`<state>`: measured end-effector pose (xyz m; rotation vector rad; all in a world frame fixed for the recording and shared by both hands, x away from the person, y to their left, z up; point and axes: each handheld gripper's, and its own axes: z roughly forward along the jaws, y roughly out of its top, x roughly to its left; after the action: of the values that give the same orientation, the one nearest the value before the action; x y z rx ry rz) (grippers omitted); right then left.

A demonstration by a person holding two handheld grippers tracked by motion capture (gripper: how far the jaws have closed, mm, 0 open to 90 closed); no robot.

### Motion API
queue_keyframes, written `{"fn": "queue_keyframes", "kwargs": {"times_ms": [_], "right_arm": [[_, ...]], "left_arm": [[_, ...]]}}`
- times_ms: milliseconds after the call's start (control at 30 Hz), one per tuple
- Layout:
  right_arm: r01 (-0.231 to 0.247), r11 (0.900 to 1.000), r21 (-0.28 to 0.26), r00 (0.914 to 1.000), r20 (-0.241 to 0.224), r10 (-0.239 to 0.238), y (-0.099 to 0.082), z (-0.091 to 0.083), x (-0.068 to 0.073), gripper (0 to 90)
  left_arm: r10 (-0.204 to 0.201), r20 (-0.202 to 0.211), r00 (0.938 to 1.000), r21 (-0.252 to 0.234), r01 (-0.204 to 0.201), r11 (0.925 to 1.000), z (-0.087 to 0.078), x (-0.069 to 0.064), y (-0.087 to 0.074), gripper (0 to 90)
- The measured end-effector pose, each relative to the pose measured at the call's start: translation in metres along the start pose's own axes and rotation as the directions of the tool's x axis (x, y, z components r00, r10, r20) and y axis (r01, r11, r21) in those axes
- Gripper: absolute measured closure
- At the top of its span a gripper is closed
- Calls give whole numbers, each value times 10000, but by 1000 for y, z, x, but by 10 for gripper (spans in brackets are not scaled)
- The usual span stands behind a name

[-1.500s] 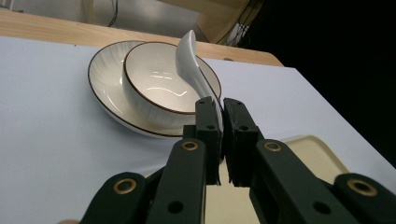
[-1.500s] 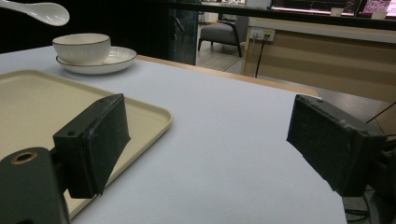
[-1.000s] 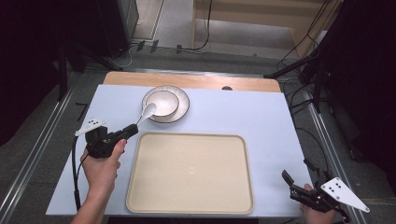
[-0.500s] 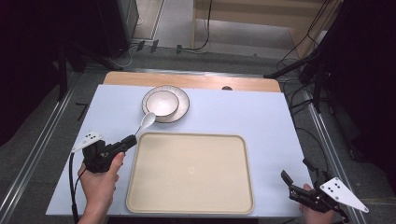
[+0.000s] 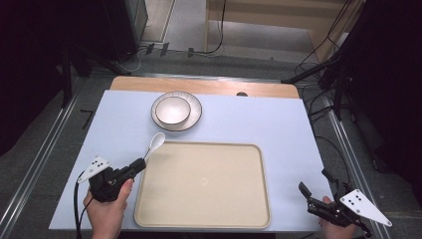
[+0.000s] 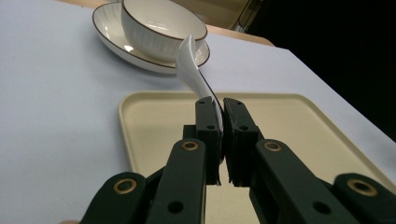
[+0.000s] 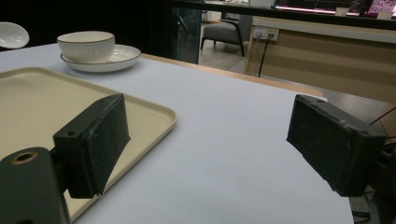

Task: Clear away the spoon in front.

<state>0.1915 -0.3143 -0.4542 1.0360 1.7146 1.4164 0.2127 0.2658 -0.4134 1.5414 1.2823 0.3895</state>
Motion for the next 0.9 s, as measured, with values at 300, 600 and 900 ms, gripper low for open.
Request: {"fn": "queue_keyframes", "kwargs": {"times_ms": [300,600,900], "right_arm": [[22,10000,27,10000,-47,-22,0,1,1,133],[-5,10000,13,10000,-80,5,0,0,1,133],[-37,10000,-7,10000,-26,37,0,0,-1,133]], "left_arm": [[2,-185,9998,336,4,9994,6,-1,-22,865],[-51,-487,9988,512,76,9987,13,4,-33,864],[-129,-715,9974,755,183,9970,20,7,-42,861]]}}
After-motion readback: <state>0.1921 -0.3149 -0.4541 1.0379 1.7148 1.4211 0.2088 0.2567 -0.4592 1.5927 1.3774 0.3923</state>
